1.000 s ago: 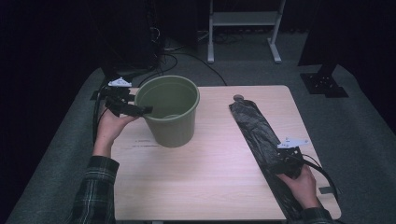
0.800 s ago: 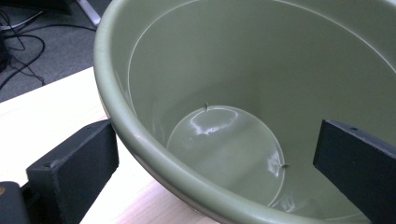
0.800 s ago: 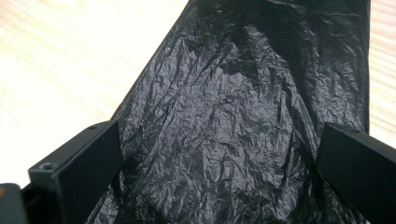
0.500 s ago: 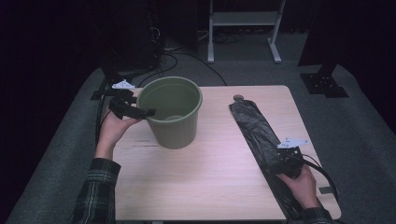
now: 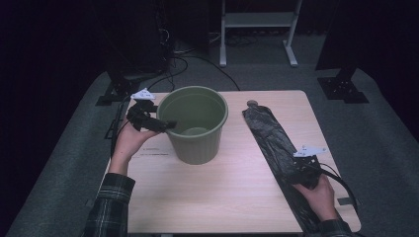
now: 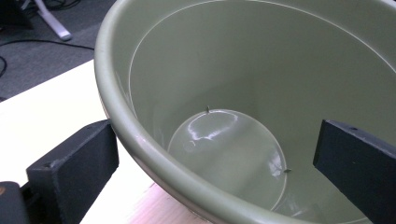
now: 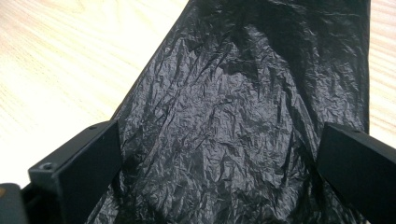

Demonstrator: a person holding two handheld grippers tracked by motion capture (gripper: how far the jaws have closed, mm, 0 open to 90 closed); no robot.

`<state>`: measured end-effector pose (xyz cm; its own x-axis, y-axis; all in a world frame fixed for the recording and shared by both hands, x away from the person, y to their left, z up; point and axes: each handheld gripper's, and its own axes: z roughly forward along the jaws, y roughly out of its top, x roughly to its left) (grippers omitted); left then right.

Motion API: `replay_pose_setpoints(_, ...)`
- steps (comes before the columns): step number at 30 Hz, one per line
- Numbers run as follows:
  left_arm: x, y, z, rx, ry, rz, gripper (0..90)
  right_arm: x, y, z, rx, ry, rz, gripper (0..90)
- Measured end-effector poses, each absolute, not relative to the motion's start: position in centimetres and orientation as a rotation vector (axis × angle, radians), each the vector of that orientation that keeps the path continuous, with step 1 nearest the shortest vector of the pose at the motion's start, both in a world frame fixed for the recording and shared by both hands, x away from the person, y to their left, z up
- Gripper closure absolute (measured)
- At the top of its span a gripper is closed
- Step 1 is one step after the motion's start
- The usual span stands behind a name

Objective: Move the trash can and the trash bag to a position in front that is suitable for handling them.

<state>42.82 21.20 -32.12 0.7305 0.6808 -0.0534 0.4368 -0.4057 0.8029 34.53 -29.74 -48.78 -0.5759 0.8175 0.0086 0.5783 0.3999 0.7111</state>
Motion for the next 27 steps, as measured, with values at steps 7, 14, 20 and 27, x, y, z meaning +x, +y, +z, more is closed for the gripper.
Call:
replay_pose_setpoints(7,42.1,19.4,-32.4,2.066,0.797,0.345,0.0,34.5,-29.7,-48.8,1.211,2.32,0.975,0.0)
replay_pose_setpoints(14,41.4,17.5,-32.6,2.07,0.75,0.328,0.0,34.5,-29.7,-48.8,1.212,2.32,0.975,0.0)
replay_pose_setpoints(20,41.2,15.7,-32.8,2.096,0.71,0.302,0.0,34.5,-29.7,-48.8,1.213,2.319,0.976,0.0)
replay_pose_setpoints(27,41.0,13.6,-32.8,2.11,0.667,0.274,0.0,34.5,-29.7,-48.8,1.213,2.32,0.975,0.0)
